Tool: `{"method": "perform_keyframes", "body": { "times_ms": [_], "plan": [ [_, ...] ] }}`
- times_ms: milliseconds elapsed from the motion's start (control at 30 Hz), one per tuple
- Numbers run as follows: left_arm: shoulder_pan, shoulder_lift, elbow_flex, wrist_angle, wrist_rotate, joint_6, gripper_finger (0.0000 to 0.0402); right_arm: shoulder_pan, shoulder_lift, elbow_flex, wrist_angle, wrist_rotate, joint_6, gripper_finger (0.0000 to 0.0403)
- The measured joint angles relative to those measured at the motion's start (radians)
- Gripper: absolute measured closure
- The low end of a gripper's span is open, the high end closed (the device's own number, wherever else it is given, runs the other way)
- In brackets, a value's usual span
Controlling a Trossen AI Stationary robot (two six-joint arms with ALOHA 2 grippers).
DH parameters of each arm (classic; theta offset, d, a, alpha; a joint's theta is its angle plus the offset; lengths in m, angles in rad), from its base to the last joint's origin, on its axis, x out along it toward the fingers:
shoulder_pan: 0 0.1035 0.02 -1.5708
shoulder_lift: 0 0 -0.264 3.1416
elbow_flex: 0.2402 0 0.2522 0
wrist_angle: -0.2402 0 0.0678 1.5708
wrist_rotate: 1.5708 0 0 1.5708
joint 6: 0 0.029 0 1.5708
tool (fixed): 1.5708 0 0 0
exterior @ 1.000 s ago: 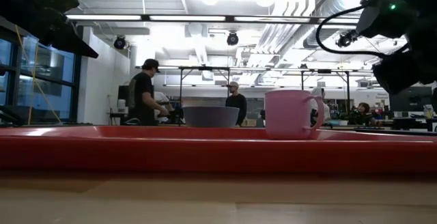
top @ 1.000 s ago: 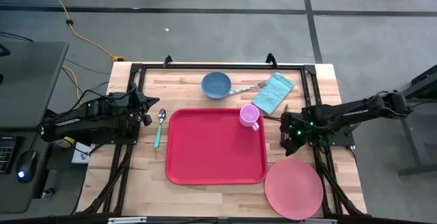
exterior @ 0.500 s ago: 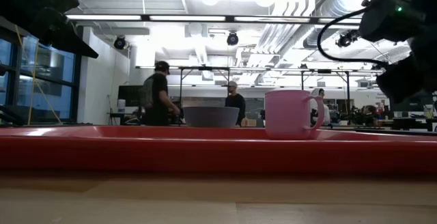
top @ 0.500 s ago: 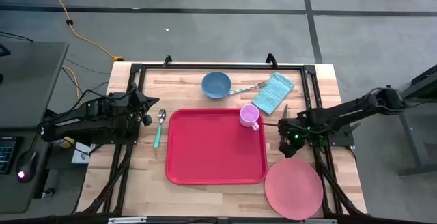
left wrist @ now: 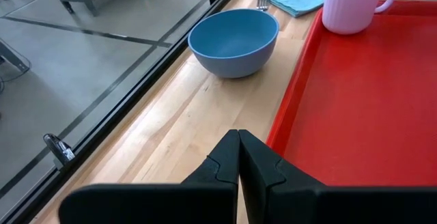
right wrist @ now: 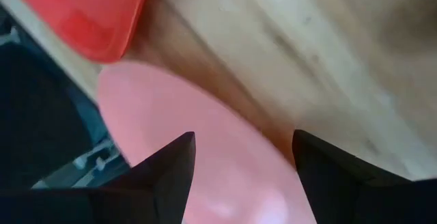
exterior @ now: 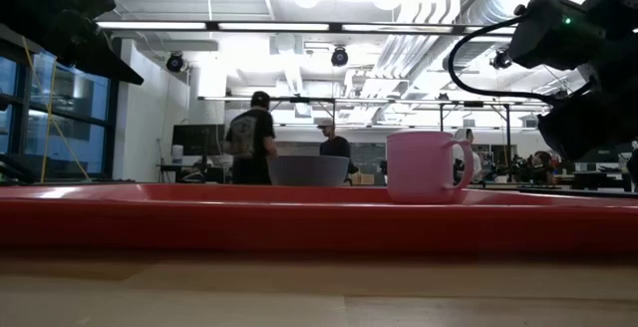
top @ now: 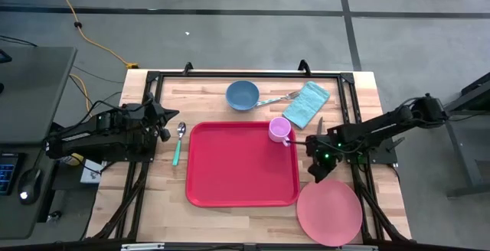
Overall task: Set up tray
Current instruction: Put the pink plate on the red serving tray below the purple coffee mug
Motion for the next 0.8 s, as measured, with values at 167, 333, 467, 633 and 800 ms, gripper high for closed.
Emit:
{"method": "perform_keyframes", "body": {
  "times_ms": [167,333,467,633,800],
  "plan": [
    [0.0,0.0,0.0,0.0,0.0,0.0,0.0362,0.0,0.0,0.0,-0.001,-0.022,-0.003,0.0179],
    [0.0,0.0,0.0,0.0,0.0,0.0,0.0362,0.0,0.0,0.0,0.0,-0.027,-0.002,0.0179],
    [0.0,0.0,0.0,0.0,0.0,0.0,0.0362,0.0,0.0,0.0,0.011,-0.066,0.003,0.0179],
    [0.0,0.0,0.0,0.0,0.0,0.001,0.0362,0.0,0.0,0.0,0.029,-0.118,0.01,0.0179],
    [0.0,0.0,0.0,0.0,0.0,0.001,0.0362,0.0,0.0,0.0,0.038,-0.119,0.009,0.0179]
  ]
}}
